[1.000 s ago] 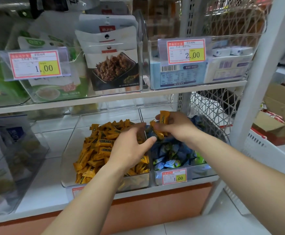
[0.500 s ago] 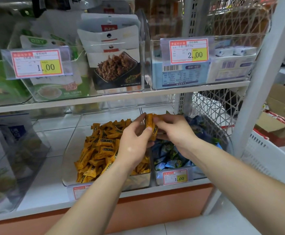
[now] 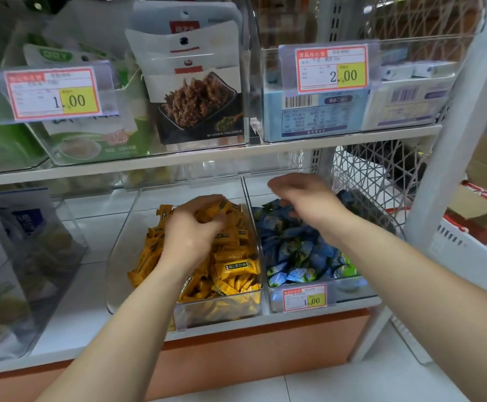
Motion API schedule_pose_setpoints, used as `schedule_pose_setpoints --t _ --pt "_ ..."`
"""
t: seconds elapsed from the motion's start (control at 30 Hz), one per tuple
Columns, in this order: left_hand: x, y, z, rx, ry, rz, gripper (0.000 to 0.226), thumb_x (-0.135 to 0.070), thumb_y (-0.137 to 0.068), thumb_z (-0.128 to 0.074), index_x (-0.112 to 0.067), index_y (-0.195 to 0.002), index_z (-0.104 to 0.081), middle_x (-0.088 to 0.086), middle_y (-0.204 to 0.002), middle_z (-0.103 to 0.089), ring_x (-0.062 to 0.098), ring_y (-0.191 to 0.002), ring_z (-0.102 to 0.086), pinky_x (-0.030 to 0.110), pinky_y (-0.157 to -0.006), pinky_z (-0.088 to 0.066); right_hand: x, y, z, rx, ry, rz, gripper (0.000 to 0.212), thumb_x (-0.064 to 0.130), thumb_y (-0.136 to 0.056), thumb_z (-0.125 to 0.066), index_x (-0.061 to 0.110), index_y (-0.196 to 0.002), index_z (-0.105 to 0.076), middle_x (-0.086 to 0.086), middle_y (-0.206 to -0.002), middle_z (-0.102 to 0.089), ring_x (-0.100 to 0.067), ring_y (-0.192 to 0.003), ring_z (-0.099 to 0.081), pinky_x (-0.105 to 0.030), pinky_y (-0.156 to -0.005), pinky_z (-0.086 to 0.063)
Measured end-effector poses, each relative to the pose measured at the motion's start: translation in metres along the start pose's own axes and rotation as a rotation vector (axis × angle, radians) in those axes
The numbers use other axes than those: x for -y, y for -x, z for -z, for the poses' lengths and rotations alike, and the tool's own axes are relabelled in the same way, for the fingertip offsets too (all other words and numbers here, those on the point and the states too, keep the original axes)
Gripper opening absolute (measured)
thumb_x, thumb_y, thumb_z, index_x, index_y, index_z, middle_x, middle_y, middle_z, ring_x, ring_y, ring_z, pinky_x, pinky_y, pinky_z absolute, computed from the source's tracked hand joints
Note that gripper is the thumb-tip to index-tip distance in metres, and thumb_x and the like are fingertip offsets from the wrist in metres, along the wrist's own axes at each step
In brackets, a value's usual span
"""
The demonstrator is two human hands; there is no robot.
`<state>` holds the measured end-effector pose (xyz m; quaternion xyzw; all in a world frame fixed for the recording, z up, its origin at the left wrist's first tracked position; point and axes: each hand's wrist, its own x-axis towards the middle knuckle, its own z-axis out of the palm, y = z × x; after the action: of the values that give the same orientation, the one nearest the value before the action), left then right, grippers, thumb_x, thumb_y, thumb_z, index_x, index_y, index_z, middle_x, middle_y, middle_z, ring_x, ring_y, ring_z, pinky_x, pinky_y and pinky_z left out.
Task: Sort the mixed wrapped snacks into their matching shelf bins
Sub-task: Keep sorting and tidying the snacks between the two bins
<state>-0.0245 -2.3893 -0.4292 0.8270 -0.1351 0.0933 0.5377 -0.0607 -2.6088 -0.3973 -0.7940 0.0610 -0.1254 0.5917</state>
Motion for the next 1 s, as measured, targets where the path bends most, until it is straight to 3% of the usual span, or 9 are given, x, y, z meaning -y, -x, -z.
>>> schedule_pose_setpoints --t 0.1,0.23,0.37,0.43,0.57,0.7,0.77,0.87,1.0 --pt "0.016 -0.008 0.008 -0.033 -0.309 -0.044 0.034 -0.025 -0.088 -0.071 -0.037 -0.12 -0.069 -0.005 -0.118 -0.07 0.02 -0.102 -0.066 0.012 -0.073 -0.046 -0.014 -0.02 0.012 -0.062 0.104 -0.006 0.013 0.026 -0.095 -0.062 0.022 -0.091 -0.073 0.008 -0.082 -0.069 -0.014 -0.079 -0.065 -0.022 -0.064 -0.049" --pt "0.015 -0.013 0.001 -0.062 -0.74 -0.129 0.042 -0.043 -0.089 -0.063 -0.034 -0.13 -0.064 0.001 -0.143 -0.055 0.031 -0.13 -0.045 0.041 -0.105 -0.04 -0.039 -0.04 0.006 0.145 0.608 0.154 0.026 0.036 -0.096 -0.058 0.024 -0.117 -0.068 0.008 -0.116 -0.065 -0.012 -0.108 -0.06 -0.026 -0.084 -0.041" --pt "-0.005 0.001 -0.029 0.209 -0.519 -0.127 0.062 -0.074 -0.081 -0.045 -0.031 -0.123 -0.059 -0.008 -0.096 -0.069 0.013 -0.089 -0.065 0.029 -0.076 -0.053 -0.053 -0.054 -0.013 0.401 0.979 0.27 0.053 0.059 -0.092 -0.052 0.032 -0.137 -0.055 0.004 -0.137 -0.058 -0.02 -0.122 -0.056 -0.031 -0.091 -0.045" --pt "-0.006 0.01 -0.044 0.366 -0.524 -0.104 0.062 -0.079 -0.079 -0.043 -0.034 -0.122 -0.051 -0.012 -0.091 -0.065 0.01 -0.082 -0.063 0.033 -0.072 -0.056 -0.061 -0.056 -0.019 0.542 1.116 0.259 0.053 0.06 -0.092 -0.047 0.036 -0.138 -0.051 0.003 -0.137 -0.059 -0.023 -0.123 -0.057 -0.037 -0.094 -0.048" --pt "0.004 0.014 -0.054 0.389 -0.563 -0.157 0.072 -0.068 -0.074 -0.053 -0.044 -0.136 -0.023 -0.009 -0.122 -0.06 0.018 -0.103 -0.06 0.031 -0.078 -0.052 -0.072 -0.049 -0.012 0.596 1.326 0.377 0.049 0.067 -0.088 -0.039 0.039 -0.123 -0.06 0.003 -0.121 -0.064 -0.023 -0.114 -0.058 -0.038 -0.085 -0.041" --pt "0.016 0.011 -0.052 0.371 -0.541 -0.163 0.089 -0.074 -0.068 -0.048 -0.044 -0.145 -0.018 -0.01 -0.137 -0.054 0.018 -0.116 -0.055 0.029 -0.082 -0.048 -0.065 -0.036 0.01 0.672 1.281 0.421 0.034 0.064 -0.09 -0.048 0.04 -0.108 -0.063 0.01 -0.102 -0.066 -0.018 -0.102 -0.059 -0.039 -0.089 -0.041" --pt "0.018 0.01 -0.052 0.372 -0.529 -0.164 0.091 -0.077 -0.068 -0.048 -0.043 -0.147 -0.018 -0.01 -0.14 -0.052 0.018 -0.12 -0.053 0.031 -0.088 -0.049 -0.06 -0.033 0.019 0.742 1.253 0.338 0.028 0.065 -0.086 -0.052 0.04 -0.096 -0.059 0.018 -0.087 -0.06 -0.016 -0.091 -0.057 -0.033 -0.076 -0.038" --pt "0.017 0.011 -0.053 0.366 -0.504 -0.173 0.092 -0.076 -0.068 -0.049 -0.043 -0.148 -0.019 -0.011 -0.138 -0.053 0.018 -0.121 -0.053 0.037 -0.093 -0.051 -0.047 -0.038 0.025 0.827 1.238 0.162 0.059 0.081 -0.079 -0.042 0.033 -0.101 -0.07 0.017 -0.094 -0.063 -0.013 -0.09 -0.058 -0.033 -0.075 -0.045" --pt "0.016 0.011 -0.054 0.333 -0.488 -0.2 0.084 -0.071 -0.069 -0.051 -0.042 -0.144 -0.028 -0.014 -0.128 -0.059 0.015 -0.113 -0.057 0.034 -0.087 -0.052 -0.04 -0.062 0.005 0.605 1.199 0.266 0.063 0.067 -0.095 -0.036 0.023 -0.057 -0.059 0.007 -0.059 -0.055 -0.009 -0.059 -0.05 -0.031 -0.06 -0.033"
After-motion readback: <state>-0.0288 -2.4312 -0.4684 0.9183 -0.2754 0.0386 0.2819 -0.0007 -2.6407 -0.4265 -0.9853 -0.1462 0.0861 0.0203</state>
